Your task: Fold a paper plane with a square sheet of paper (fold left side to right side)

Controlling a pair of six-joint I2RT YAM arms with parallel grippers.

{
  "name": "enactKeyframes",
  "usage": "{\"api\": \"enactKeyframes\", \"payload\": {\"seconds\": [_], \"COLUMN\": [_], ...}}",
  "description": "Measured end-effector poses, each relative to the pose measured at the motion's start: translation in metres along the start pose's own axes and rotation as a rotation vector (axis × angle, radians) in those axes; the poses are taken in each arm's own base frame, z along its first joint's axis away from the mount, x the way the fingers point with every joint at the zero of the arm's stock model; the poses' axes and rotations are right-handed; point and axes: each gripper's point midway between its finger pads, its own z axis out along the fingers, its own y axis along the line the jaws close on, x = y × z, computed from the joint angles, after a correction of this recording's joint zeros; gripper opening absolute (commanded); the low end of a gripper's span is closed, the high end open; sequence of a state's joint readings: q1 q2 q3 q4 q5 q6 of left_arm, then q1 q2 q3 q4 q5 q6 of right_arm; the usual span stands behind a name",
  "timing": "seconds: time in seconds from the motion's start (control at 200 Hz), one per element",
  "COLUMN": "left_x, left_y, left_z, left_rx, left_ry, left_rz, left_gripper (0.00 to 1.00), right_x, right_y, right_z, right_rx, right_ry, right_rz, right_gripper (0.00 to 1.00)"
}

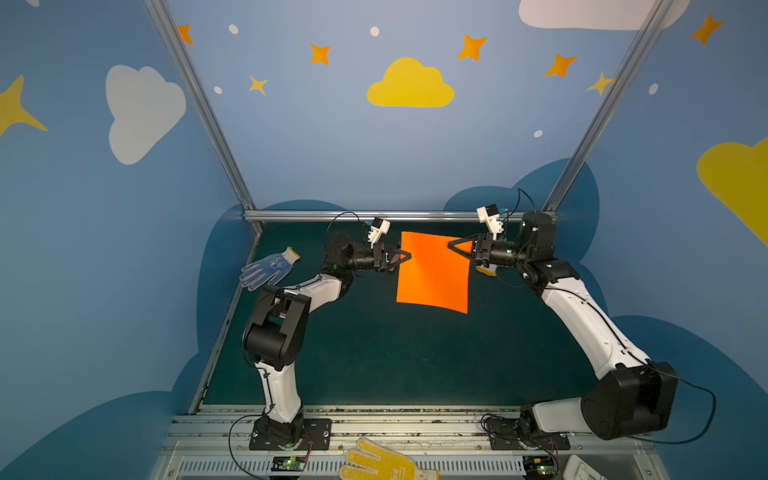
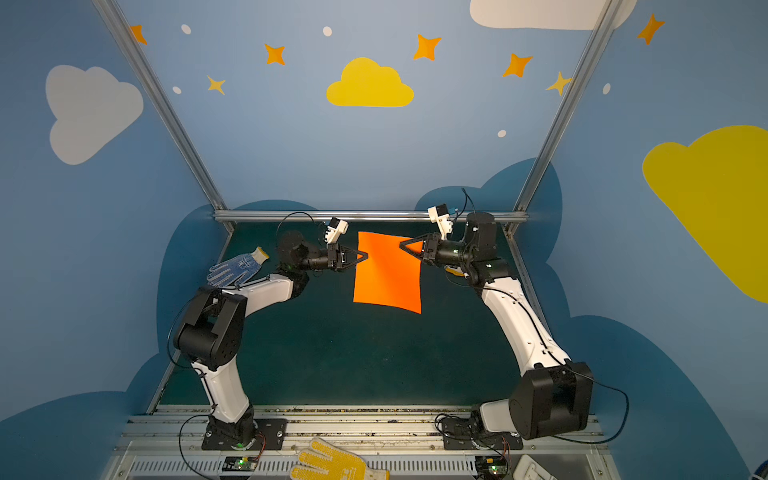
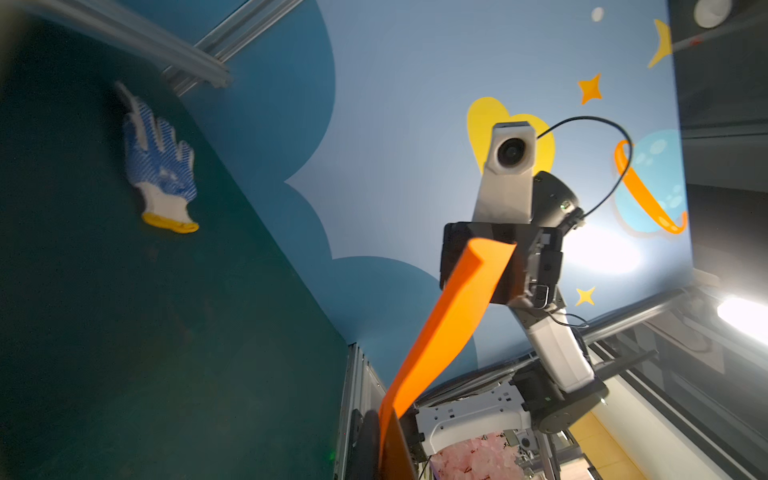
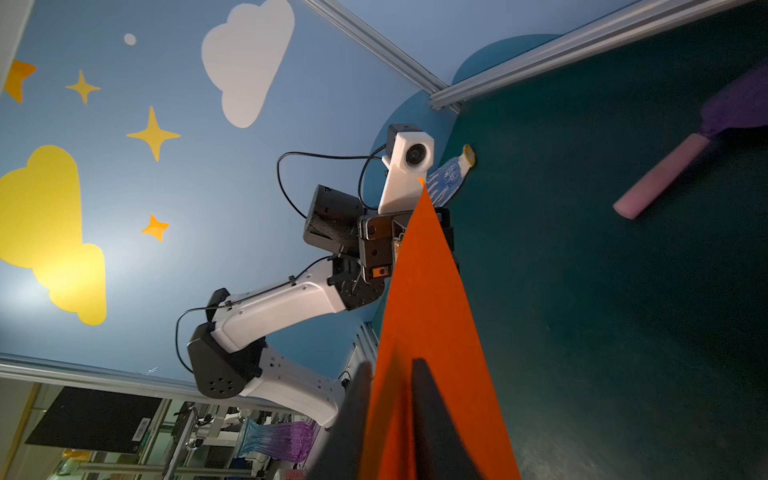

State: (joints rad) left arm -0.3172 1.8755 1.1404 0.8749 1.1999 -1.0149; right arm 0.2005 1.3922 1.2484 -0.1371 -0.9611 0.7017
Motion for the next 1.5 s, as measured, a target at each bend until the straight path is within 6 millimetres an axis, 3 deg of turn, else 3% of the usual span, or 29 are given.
{"api": "enactKeyframes", "payload": {"seconds": [0.17,0.275,0.365,0.421,0.506,0.591,0.621,0.691,0.911,1.252,1.497], "left_x": [0.020,0.041,0.062,0.074,0.095,0.113,0.117,0.126,0.142,0.133,0.142], "left_y": [0.040,0.059,0.075,0.086,0.104,0.116,0.119,0.123,0.129,0.129,0.136], "left_z": [-0.010,-0.023,-0.036,-0.043,-0.053,-0.060,-0.061,-0.066,-0.075,-0.083,-0.088], "left_rx": [-0.182,-0.314,-0.424,-0.484,-0.571,-0.640,-0.656,-0.690,-0.775,-0.870,-0.923], "left_ry": [-0.023,-0.043,-0.049,-0.045,-0.022,0.012,0.022,0.046,0.126,0.159,0.182], "left_rz": [-0.150,-0.239,-0.310,-0.349,-0.407,-0.449,-0.456,-0.464,-0.453,-0.382,-0.386], "left_gripper": [0.04,0.04,0.04,0.04,0.04,0.04,0.04,0.04,0.04,0.04,0.04], "right_x": [0.001,0.016,0.035,0.049,0.071,0.095,0.105,0.123,0.152,0.163,0.182], "right_y": [-0.056,-0.091,-0.113,-0.123,-0.142,-0.163,-0.171,-0.185,-0.192,-0.208,-0.213], "right_z": [-0.024,-0.040,-0.042,-0.039,-0.031,-0.020,-0.016,-0.007,0.027,0.067,0.095], "right_rx": [0.174,0.275,0.337,0.358,0.374,0.387,0.393,0.406,0.396,0.423,0.437], "right_ry": [-0.084,-0.106,-0.083,-0.055,0.002,0.062,0.085,0.132,0.242,0.327,0.404], "right_rz": [0.091,0.166,0.204,0.222,0.259,0.314,0.332,0.368,0.363,0.328,0.293], "right_gripper": [0.73,0.73,0.71,0.62,0.29,0.06,0.00,0.00,0.00,0.00,0.00]}}
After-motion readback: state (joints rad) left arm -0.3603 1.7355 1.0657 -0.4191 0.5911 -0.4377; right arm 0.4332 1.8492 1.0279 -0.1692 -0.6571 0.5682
